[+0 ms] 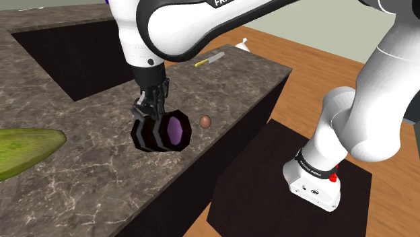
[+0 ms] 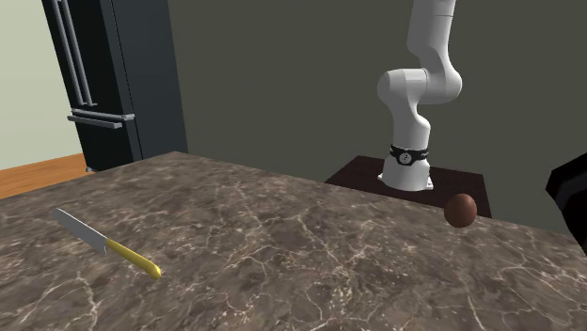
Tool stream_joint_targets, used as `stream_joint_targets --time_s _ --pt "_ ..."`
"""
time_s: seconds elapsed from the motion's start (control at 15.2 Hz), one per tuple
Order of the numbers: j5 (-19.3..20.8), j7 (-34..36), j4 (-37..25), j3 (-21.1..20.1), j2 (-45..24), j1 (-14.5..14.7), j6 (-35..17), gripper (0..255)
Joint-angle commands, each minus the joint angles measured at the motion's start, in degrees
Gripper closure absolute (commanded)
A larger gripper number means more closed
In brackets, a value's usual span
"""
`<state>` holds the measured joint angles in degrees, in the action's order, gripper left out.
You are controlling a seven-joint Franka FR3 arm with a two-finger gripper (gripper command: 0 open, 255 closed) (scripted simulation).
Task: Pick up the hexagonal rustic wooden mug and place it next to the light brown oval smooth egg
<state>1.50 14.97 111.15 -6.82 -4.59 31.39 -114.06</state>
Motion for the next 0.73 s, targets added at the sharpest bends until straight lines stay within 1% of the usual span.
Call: stream_joint_targets --time_s 0.0,0.33,0.66 --pt "0.03 0.07 1.33 -0.03 -1.01 0.05 -1.27 255" --pt "0.25 0.26 3.42 -0.02 -2.36 0.07 -4.70 255" --pt "0.25 0.26 3.42 0.01 -2.36 0.09 -4.70 255"
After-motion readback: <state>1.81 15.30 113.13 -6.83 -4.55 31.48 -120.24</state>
